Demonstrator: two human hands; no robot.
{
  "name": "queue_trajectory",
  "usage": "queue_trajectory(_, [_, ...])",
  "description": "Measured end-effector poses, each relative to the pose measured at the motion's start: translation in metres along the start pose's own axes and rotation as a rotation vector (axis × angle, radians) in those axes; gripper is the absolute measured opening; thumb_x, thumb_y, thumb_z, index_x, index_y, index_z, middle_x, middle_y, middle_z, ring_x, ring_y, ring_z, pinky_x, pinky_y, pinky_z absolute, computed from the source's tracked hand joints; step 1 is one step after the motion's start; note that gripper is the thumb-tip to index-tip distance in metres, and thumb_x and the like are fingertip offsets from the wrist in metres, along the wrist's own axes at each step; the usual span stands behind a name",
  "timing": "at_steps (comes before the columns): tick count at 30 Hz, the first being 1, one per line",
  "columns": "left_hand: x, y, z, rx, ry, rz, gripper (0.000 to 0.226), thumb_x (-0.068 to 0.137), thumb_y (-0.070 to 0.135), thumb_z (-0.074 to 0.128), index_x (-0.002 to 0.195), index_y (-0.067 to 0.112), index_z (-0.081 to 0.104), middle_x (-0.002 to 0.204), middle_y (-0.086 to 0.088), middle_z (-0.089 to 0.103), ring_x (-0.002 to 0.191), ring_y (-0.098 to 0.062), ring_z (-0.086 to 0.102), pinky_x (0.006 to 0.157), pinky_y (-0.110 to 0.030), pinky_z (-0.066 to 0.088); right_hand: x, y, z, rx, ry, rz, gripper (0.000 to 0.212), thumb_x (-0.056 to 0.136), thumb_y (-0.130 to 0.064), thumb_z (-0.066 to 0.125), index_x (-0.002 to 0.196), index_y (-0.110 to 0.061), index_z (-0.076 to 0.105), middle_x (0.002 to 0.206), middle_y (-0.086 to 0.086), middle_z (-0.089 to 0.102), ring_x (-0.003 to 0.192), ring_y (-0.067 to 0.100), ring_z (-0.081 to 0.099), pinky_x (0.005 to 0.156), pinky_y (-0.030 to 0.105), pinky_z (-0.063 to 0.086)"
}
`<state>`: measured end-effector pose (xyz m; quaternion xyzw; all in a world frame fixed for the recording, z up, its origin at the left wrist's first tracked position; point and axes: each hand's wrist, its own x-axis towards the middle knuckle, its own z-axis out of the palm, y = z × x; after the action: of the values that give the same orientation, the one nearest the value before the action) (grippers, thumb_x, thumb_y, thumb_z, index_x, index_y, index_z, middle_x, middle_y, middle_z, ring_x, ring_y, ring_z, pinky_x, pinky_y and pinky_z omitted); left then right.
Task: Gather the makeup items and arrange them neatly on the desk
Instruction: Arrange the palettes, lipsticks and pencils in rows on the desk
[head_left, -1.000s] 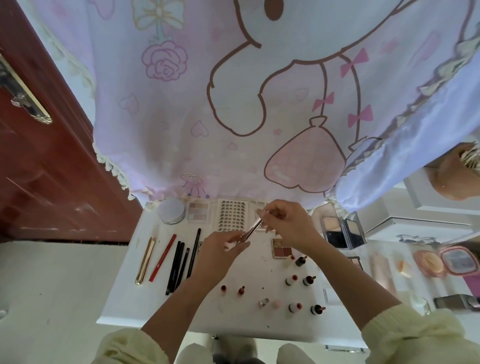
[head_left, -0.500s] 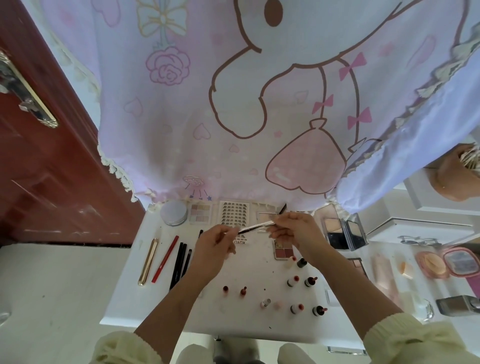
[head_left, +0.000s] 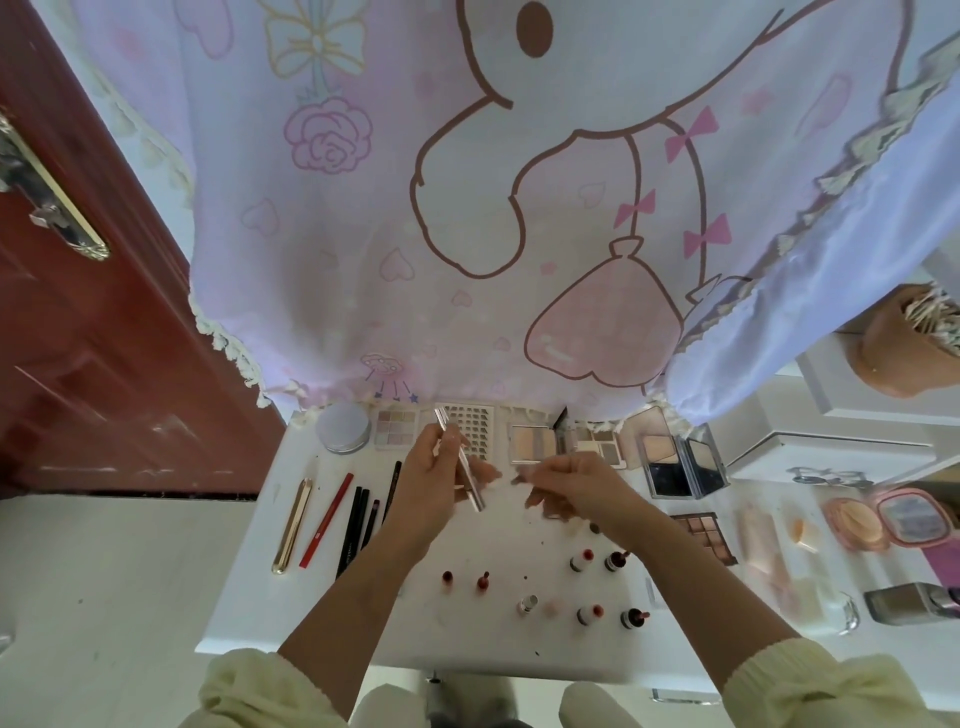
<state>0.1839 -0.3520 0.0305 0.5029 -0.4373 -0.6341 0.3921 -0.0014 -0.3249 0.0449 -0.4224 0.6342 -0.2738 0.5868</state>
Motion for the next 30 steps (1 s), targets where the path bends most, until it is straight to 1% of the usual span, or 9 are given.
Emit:
queue_trajectory(2, [0.000, -0.002, 0.000, 0.150, 0.028, 0.076, 0.025, 0.104, 0.032, 0.033, 0.096, 0.015, 0.050, 0.062, -0.005, 0.053, 0.056, -0.019, 0.058, 0.059, -0.028, 0.056, 0.002, -0.008, -0.006, 0.048, 0.175, -0.043, 0.020, 0.092, -0.025, 0.064, 0.090, -0.009, 0.075, 0.065, 0.003, 0.063, 0.050, 0.011, 0.048, 0.053, 0.022, 0.041])
queue_trajectory(4, [0.000, -0.006, -0.001, 0.449, -0.019, 0.184, 0.027, 0.103, 0.035, 0.029, 0.095, 0.018, 0.049, 0.061, 0.000, 0.043, 0.053, -0.013, 0.045, 0.054, -0.022, 0.047, 0.002, -0.018, -0.007, 0.102, 0.239, -0.107, 0.023, 0.092, -0.030, 0.063, 0.085, -0.011, 0.074, 0.059, 0.000, 0.058, 0.046, 0.010, 0.043, 0.046, 0.019, 0.037])
queue_trajectory(6, [-0.001, -0.010, 0.003, 0.712, -0.096, 0.270, 0.028, 0.104, 0.036, 0.027, 0.094, 0.019, 0.047, 0.063, 0.004, 0.045, 0.051, -0.009, 0.040, 0.050, -0.019, 0.034, 0.002, -0.027, -0.001, 0.054, 0.228, -0.159, 0.027, 0.091, -0.039, 0.063, 0.076, -0.018, 0.072, 0.058, -0.001, 0.059, 0.045, 0.009, 0.043, 0.045, 0.017, 0.037])
queue_trajectory(9, [-0.002, -0.012, 0.012, 0.915, -0.168, 0.306, 0.029, 0.103, 0.039, 0.029, 0.097, 0.017, 0.046, 0.076, 0.005, 0.049, 0.064, -0.010, 0.044, 0.052, -0.020, 0.029, 0.006, -0.029, 0.009, -0.118, 0.218, -0.200, 0.027, 0.088, -0.049, 0.063, 0.084, -0.024, 0.071, 0.059, -0.004, 0.063, 0.046, 0.008, 0.047, 0.048, 0.017, 0.041])
queue_trajectory(16, [-0.006, -0.007, 0.008, 1.015, -0.202, 0.315, 0.035, 0.102, 0.042, 0.026, 0.103, 0.016, 0.050, 0.081, 0.005, 0.050, 0.071, -0.014, 0.047, 0.059, -0.027, 0.034, 0.010, -0.027, 0.009, -0.249, 0.275, -0.290, 0.027, 0.092, -0.036, 0.063, 0.081, -0.012, 0.070, 0.059, -0.005, 0.065, 0.045, 0.003, 0.051, 0.049, 0.015, 0.044])
queue_trajectory(19, [-0.007, -0.005, 0.004, 1.023, -0.192, 0.349, 0.036, 0.102, 0.042, 0.022, 0.094, 0.019, 0.049, 0.071, 0.007, 0.048, 0.064, -0.014, 0.046, 0.059, -0.028, 0.037, 0.011, -0.026, 0.006, -0.181, 0.277, -0.299, 0.023, 0.091, -0.031, 0.065, 0.076, -0.014, 0.069, 0.057, -0.005, 0.065, 0.044, 0.002, 0.051, 0.051, 0.015, 0.043])
queue_trajectory(24, [-0.010, 0.000, 0.000, 0.916, -0.204, 0.305, 0.040, 0.103, 0.038, 0.023, 0.089, 0.013, 0.052, 0.059, 0.003, 0.044, 0.052, -0.012, 0.037, 0.052, -0.024, 0.030, 0.007, -0.024, -0.002, -0.165, 0.145, -0.394, 0.006, 0.089, -0.010, 0.067, 0.089, -0.008, 0.072, 0.074, 0.006, 0.071, 0.060, 0.009, 0.063, 0.060, 0.020, 0.053])
queue_trajectory(27, [-0.010, 0.002, -0.004, 0.938, -0.252, 0.308, 0.039, 0.103, 0.039, 0.024, 0.089, 0.016, 0.052, 0.066, -0.003, 0.053, 0.059, -0.018, 0.047, 0.058, -0.027, 0.038, 0.004, -0.029, -0.005, -0.223, 0.101, -0.360, 0.019, 0.089, -0.026, 0.069, 0.089, -0.008, 0.072, 0.079, 0.008, 0.073, 0.065, 0.014, 0.069, 0.064, 0.027, 0.058])
queue_trajectory(30, [-0.011, 0.001, -0.003, 0.940, -0.289, 0.318, 0.036, 0.103, 0.040, 0.024, 0.086, 0.021, 0.050, 0.076, -0.009, 0.060, 0.070, -0.023, 0.055, 0.069, -0.034, 0.044, 0.002, -0.033, -0.004, -0.366, 0.079, -0.254, 0.042, 0.088, -0.045, 0.065, 0.084, -0.003, 0.069, 0.068, 0.006, 0.073, 0.053, 0.012, 0.065, 0.061, 0.030, 0.056])
